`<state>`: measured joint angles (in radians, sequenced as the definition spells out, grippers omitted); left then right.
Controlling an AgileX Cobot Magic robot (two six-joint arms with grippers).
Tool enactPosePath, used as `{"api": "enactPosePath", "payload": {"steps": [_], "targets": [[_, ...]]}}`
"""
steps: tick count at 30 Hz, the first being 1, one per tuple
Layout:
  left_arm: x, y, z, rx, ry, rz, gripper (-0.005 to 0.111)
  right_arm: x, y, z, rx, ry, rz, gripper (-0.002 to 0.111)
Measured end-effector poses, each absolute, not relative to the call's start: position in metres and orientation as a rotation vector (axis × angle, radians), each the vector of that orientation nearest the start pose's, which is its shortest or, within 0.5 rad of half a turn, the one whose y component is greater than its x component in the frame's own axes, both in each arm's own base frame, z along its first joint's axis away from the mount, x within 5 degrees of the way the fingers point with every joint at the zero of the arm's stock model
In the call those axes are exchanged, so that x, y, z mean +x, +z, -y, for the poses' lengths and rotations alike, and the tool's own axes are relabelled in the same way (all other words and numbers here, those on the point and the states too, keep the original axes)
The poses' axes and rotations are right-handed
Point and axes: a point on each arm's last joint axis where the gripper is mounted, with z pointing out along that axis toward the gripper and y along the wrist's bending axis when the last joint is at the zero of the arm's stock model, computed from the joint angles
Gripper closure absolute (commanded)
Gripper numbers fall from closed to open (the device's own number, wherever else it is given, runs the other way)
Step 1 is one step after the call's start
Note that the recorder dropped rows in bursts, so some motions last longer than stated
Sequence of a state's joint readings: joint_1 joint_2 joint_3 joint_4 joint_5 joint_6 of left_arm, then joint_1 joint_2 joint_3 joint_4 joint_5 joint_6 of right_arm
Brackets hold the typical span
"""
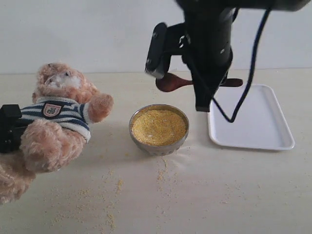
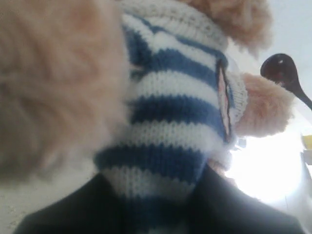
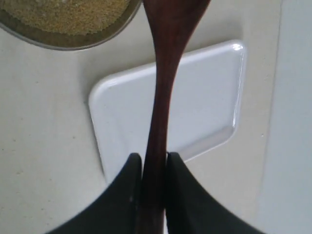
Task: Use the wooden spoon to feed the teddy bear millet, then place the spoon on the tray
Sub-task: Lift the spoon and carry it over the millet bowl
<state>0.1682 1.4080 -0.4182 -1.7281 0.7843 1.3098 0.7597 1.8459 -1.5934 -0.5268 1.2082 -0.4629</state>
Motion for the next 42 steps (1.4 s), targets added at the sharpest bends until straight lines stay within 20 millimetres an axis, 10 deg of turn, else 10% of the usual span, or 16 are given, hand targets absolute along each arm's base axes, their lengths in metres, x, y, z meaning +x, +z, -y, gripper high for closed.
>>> {"api": "enactPosePath", "payload": {"steps": [10,22,42], "targets": [[0.221,0.180,0.026,-0.347,-1.045,-2.253,0.102,0.305,0.251,-0.274,-1.873,-0.908,-2.008,0.108],[0.221,0.180,0.026,-0.348,-1.043,-2.253,0.102,0.292,0.236,-0.282,-2.000,-0.745,-2.078,0.108],[0.221,0.180,0.026,-0.349,-1.040,-2.254,0.102,0.309,0.214,-0.281,-1.950,-0.954,-2.064,0.108]]}}
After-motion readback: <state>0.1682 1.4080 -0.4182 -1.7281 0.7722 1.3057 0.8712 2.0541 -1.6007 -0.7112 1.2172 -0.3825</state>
